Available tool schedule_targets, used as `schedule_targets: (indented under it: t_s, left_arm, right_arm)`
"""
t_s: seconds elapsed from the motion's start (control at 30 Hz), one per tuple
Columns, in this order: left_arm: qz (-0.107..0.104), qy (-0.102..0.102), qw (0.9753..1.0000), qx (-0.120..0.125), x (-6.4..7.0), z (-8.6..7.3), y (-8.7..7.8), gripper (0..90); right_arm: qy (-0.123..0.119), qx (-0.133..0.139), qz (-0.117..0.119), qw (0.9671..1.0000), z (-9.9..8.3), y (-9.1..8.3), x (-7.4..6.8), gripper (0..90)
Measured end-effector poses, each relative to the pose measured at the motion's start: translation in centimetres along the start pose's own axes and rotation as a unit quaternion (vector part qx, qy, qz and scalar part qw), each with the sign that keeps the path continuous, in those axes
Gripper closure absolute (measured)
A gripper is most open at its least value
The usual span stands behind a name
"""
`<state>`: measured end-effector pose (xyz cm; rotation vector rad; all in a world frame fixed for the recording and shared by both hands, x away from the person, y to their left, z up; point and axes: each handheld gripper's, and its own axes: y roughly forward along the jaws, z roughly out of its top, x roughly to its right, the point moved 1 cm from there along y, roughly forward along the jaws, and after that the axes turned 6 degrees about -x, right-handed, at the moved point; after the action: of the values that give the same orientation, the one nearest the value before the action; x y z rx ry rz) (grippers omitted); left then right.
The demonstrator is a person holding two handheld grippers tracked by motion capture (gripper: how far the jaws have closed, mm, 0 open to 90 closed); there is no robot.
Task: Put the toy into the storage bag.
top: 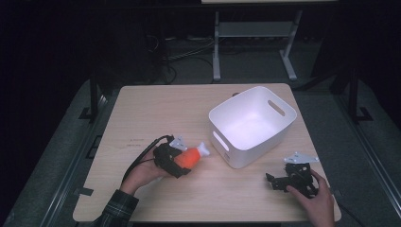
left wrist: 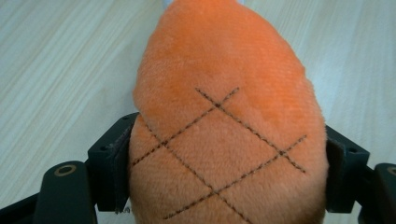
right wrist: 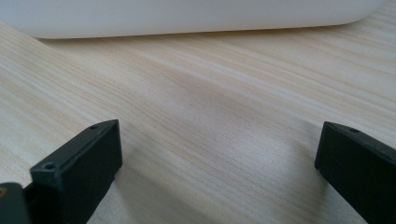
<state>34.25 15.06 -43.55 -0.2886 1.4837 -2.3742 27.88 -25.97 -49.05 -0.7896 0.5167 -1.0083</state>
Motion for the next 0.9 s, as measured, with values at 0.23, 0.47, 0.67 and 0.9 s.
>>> schedule_targets:
  t_s: [0.23, 0.47, 0.67, 0.9]
  left_arm:
    - [-0.002, -0.009, 0.9997, 0.023, -0.1, 0.3, -1.0, 21.2]
    - [-0.002, -0.014, 0.9992, 0.038, -0.3, 0.5, -1.9, 21.1]
    - [-0.002, -0.012, 0.9986, 0.051, -0.5, 1.0, -2.7, 21.2]
    - [-0.001, -0.014, 0.9979, 0.063, -0.6, 1.6, -3.5, 21.2]
  right_arm:
    - [0.000, 0.000, 0.000, 1.0000, 0.0, 0.0, 0.0, 0.2]
    - [0.000, 0.000, 0.000, 1.0000, 0.0, 0.0, 0.0, 0.2]
    - [0.000, 0.000, 0.000, 1.0000, 0.0, 0.0, 0.0, 0.2]
    - [0.000, 0.000, 0.000, 1.0000, 0.0, 0.0, 0.0, 0.2]
